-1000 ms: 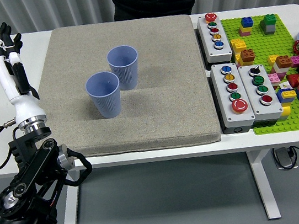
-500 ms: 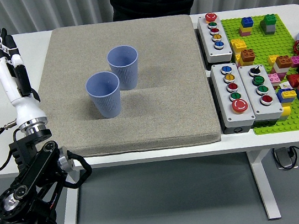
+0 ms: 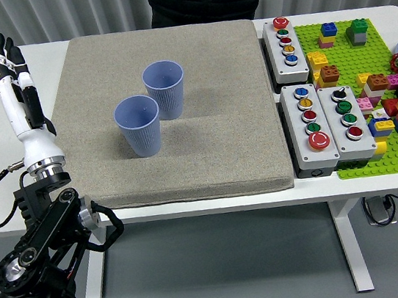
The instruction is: Pick cup pour cup place
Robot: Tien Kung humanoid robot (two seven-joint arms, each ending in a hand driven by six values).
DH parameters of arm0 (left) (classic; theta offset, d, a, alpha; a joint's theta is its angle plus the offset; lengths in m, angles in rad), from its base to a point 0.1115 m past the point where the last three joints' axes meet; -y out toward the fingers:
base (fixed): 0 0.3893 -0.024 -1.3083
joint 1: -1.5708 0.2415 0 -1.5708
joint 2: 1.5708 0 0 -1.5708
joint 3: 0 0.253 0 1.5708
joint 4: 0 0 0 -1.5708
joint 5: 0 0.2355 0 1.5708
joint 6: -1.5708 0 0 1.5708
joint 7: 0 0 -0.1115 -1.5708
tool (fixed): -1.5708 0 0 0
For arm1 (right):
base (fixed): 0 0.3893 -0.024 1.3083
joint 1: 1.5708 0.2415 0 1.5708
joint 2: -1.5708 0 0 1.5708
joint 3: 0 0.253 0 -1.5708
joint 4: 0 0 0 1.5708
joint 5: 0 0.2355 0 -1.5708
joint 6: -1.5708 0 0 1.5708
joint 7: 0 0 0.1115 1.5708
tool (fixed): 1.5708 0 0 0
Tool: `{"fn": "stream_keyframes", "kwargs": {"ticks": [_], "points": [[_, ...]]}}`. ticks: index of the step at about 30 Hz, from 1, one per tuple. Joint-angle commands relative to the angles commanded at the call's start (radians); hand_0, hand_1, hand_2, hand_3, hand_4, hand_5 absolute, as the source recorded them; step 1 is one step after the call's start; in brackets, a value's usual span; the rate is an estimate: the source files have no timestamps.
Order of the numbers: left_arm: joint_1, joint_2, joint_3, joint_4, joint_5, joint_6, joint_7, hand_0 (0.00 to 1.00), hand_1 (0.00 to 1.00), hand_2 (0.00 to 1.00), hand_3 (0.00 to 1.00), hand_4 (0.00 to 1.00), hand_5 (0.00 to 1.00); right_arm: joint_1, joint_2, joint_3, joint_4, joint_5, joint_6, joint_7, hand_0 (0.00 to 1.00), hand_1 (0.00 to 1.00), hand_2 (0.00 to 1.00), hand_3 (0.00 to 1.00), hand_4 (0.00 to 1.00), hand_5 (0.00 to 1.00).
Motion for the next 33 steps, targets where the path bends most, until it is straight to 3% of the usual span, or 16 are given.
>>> {"fn": "stream_keyframes", "kwargs": {"ticks": [3, 33], "points": [[-0.001, 0.001, 0.003, -0.004, -0.019, 0.000, -0.019, 0.938, 0.906, 0.998, 0.998, 0.694, 0.998, 0.003, -0.001, 0.001, 0.000, 0.001, 0.000, 0.001, 0.669, 0.611, 0.556, 0.555, 0.002, 0.194], [-0.003, 0.003, -0.008, -0.014, -0.014, 0.000, -0.010, 0.923, 0.891, 0.994, 0.994, 0.685, 0.998, 0.007, -0.002, -0.006, 0.000, 0.014, -0.007, 0.003, 0.669, 0.612, 0.557, 0.556, 0.002, 0.194]]}}
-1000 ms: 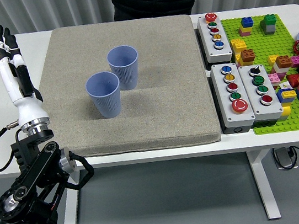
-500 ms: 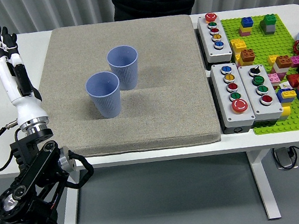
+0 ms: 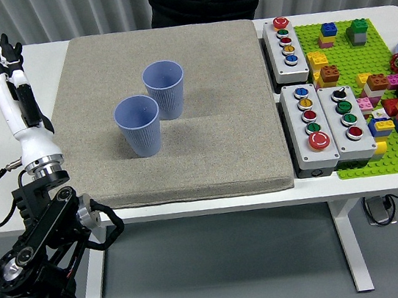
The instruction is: Pick cup pour cup place
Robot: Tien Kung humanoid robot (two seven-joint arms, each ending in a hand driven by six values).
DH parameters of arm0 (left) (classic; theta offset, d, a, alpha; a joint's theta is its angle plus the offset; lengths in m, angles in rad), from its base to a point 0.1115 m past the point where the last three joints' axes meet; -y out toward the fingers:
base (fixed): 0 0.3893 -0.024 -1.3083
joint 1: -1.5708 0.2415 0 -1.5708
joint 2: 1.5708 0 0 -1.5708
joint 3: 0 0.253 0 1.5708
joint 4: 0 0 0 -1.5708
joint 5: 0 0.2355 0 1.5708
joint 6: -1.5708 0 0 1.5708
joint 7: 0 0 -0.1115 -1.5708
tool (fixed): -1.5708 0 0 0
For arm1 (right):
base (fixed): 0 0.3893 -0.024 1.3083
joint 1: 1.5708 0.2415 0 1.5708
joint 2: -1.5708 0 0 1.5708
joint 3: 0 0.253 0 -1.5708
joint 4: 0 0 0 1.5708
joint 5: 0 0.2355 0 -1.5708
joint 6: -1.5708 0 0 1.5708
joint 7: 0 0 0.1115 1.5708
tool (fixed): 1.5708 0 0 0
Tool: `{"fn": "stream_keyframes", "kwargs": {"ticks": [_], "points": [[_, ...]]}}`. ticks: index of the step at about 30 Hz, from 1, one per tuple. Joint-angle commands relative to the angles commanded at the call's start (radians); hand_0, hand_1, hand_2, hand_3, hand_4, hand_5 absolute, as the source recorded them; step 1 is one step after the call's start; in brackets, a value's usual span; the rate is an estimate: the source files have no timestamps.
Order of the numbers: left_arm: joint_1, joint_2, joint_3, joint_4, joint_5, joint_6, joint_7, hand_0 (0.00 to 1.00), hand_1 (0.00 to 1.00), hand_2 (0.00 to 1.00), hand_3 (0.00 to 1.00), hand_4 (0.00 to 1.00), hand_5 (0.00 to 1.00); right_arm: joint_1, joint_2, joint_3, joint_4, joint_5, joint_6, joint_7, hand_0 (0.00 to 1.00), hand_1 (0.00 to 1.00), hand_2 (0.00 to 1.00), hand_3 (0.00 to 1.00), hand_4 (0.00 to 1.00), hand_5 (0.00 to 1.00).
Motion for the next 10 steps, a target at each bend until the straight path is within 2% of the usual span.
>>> {"fn": "stream_keyframes", "kwargs": {"ticks": [10], "points": [[0.005, 0.001, 0.001, -0.004, 0.001, 0.000, -0.001, 0.922, 0.891, 0.993, 0.995, 0.684, 0.998, -0.003, 0.001, 0.003, 0.000, 0.000, -0.001, 0.004, 0.670, 0.612, 0.557, 0.556, 0.002, 0.194]]}}
